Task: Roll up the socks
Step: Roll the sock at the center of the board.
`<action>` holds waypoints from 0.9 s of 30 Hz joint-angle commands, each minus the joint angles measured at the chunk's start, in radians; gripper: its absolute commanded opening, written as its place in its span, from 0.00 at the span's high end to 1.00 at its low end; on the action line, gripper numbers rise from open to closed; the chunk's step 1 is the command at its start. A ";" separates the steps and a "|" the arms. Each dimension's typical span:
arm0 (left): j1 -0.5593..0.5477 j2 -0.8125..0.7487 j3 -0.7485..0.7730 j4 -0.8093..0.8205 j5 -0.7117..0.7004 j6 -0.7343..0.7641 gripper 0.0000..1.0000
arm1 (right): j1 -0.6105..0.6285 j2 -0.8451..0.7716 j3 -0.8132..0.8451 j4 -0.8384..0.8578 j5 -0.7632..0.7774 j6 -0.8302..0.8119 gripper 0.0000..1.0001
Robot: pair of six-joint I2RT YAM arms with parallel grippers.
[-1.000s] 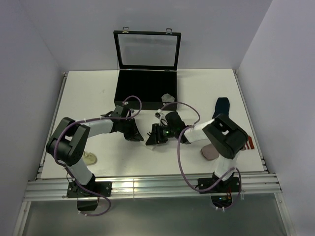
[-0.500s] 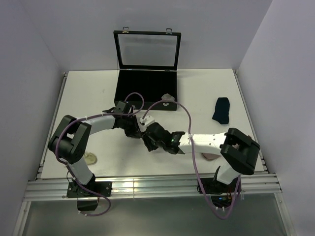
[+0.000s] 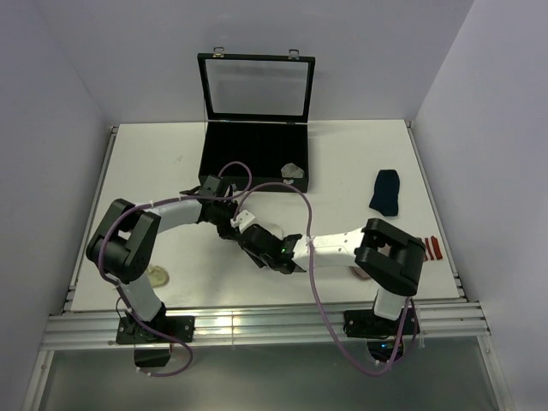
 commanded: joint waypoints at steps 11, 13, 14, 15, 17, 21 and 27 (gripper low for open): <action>0.011 -0.044 0.020 0.027 -0.051 -0.010 0.72 | -0.033 0.012 -0.020 0.090 -0.160 0.045 1.00; 0.022 -0.068 0.011 0.045 -0.056 -0.024 0.65 | -0.067 -0.002 -0.042 0.115 -0.189 0.056 1.00; 0.029 -0.081 -0.009 0.053 -0.059 -0.030 0.62 | -0.083 -0.010 -0.052 0.126 -0.247 0.078 1.00; 0.036 -0.094 -0.022 0.059 -0.059 -0.038 0.53 | -0.100 -0.016 -0.072 0.136 -0.278 0.089 1.00; 0.059 -0.136 -0.061 0.087 -0.068 -0.062 0.44 | -0.151 -0.033 -0.092 0.178 -0.382 0.128 1.00; 0.077 -0.203 -0.121 0.130 -0.082 -0.102 0.28 | -0.234 -0.034 -0.155 0.277 -0.559 0.205 1.00; 0.077 -0.223 -0.187 0.229 -0.013 -0.138 0.33 | -0.353 0.028 -0.238 0.492 -0.817 0.362 1.00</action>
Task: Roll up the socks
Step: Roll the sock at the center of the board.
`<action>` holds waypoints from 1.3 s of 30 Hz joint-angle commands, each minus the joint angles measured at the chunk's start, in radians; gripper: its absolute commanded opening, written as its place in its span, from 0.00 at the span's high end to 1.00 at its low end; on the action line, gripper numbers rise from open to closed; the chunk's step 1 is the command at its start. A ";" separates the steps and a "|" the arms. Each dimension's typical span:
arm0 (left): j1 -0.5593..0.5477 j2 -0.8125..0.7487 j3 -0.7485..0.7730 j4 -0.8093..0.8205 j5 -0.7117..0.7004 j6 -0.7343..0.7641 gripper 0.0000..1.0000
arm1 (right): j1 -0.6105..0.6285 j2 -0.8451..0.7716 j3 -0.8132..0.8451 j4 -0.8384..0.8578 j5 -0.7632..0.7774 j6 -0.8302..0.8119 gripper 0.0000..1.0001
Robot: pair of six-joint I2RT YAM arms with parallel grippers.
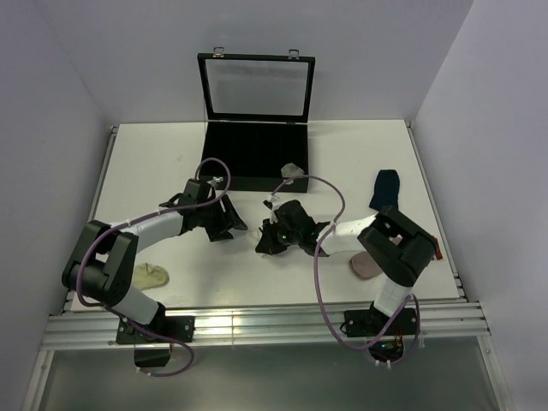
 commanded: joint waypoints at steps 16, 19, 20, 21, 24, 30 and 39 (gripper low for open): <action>-0.049 0.074 -0.029 0.169 0.101 -0.074 0.48 | -0.186 0.253 -0.156 0.583 -0.458 0.399 1.00; -0.058 0.095 -0.021 0.169 0.097 -0.072 0.53 | -0.193 0.266 -0.166 0.613 -0.468 0.417 1.00; -0.061 0.101 -0.018 0.168 0.093 -0.071 0.53 | -0.196 0.269 -0.166 0.614 -0.470 0.417 1.00; -0.066 0.117 -0.017 0.168 0.095 -0.068 0.56 | -0.198 0.272 -0.166 0.619 -0.471 0.419 1.00; -0.071 0.137 -0.011 0.169 0.104 -0.069 0.65 | -0.203 0.278 -0.164 0.622 -0.478 0.430 1.00; -0.083 0.164 0.018 0.143 0.098 -0.049 0.95 | -0.203 0.228 -0.147 0.509 -0.458 0.372 0.97; -0.101 0.140 0.107 -0.009 0.028 -0.017 0.99 | -0.118 -0.082 -0.043 -0.020 -0.072 0.054 0.58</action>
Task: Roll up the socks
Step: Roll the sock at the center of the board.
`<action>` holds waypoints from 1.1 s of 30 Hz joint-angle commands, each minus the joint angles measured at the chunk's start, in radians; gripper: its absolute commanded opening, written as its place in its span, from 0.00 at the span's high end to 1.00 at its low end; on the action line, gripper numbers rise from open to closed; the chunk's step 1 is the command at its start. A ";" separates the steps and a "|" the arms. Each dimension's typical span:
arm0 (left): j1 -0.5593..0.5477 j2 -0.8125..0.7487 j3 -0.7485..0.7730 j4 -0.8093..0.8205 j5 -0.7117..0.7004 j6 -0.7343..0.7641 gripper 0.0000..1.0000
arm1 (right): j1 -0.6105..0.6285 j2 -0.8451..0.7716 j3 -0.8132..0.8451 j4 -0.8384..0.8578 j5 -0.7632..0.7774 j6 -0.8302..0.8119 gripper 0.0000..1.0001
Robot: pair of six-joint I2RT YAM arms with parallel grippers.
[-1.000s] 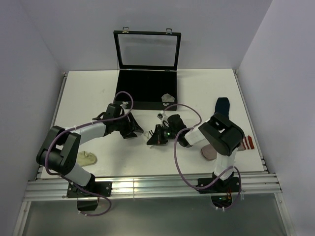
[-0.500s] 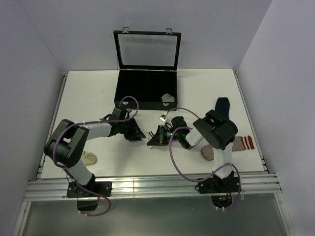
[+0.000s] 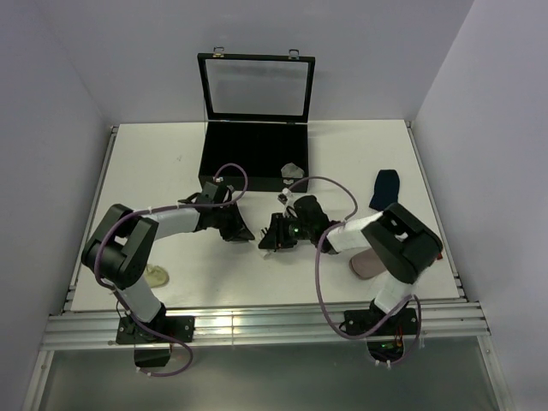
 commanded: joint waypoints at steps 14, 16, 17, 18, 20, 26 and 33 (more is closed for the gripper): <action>-0.020 0.000 0.125 -0.156 -0.066 0.037 0.99 | 0.405 -0.157 0.287 -0.549 0.897 -0.397 0.55; -0.020 0.005 0.130 -0.160 -0.068 0.037 0.99 | 0.432 -0.142 0.299 -0.549 0.913 -0.408 0.58; -0.020 0.005 0.128 -0.162 -0.068 0.038 0.99 | 0.440 -0.123 0.306 -0.549 0.920 -0.410 0.58; -0.020 0.008 0.128 -0.162 -0.067 0.037 0.99 | 0.446 -0.114 0.309 -0.570 0.931 -0.410 0.58; -0.020 0.010 0.128 -0.163 -0.063 0.037 0.99 | 0.460 -0.087 0.315 -0.573 0.956 -0.408 0.59; -0.021 0.011 0.128 -0.165 -0.065 0.037 0.99 | 0.465 -0.027 0.321 -0.572 0.968 -0.402 0.59; -0.021 0.011 0.128 -0.166 -0.063 0.037 0.99 | 0.463 0.044 0.316 -0.569 0.962 -0.388 0.60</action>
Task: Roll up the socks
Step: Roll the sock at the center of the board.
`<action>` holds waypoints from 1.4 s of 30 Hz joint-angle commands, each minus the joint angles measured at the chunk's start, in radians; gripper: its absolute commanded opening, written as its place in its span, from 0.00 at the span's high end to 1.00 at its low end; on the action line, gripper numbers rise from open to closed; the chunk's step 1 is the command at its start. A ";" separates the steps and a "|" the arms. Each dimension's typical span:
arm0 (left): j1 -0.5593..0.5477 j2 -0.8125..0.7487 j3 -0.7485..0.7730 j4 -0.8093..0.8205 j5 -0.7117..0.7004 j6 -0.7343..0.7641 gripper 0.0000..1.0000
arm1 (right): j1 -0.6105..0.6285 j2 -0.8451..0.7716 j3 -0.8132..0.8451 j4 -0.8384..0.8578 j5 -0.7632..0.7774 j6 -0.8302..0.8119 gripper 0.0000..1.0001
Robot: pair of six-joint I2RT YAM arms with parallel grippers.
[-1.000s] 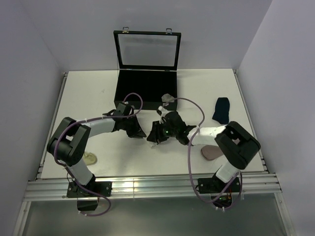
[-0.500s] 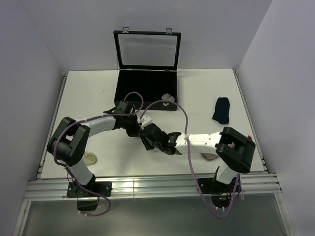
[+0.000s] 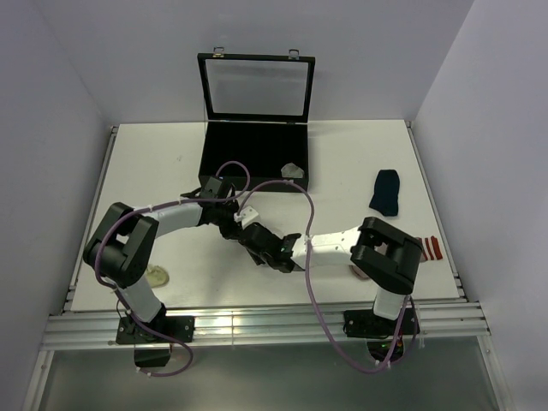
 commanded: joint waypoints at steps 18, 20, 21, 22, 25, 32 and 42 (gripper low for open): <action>0.035 -0.173 -0.075 0.082 -0.029 -0.054 0.30 | -0.264 -0.060 -0.242 0.333 -0.672 0.139 1.00; 0.037 -0.179 -0.088 0.111 -0.011 -0.050 0.30 | -0.305 -0.032 -0.242 0.368 -0.750 0.178 1.00; 0.037 -0.176 -0.091 0.119 -0.001 -0.048 0.30 | -0.316 -0.015 -0.239 0.385 -0.788 0.195 1.00; 0.037 -0.173 -0.092 0.130 0.011 -0.045 0.31 | -0.329 0.015 -0.241 0.408 -0.867 0.216 1.00; 0.035 -0.159 -0.105 0.159 0.042 -0.045 0.36 | -0.376 0.069 -0.282 0.565 -1.004 0.324 1.00; 0.029 -0.119 -0.100 0.159 0.065 -0.030 0.44 | -0.477 0.186 -0.351 0.829 -1.161 0.494 1.00; 0.018 -0.050 -0.080 0.130 0.089 -0.007 0.48 | -0.531 0.272 -0.357 0.944 -1.207 0.595 1.00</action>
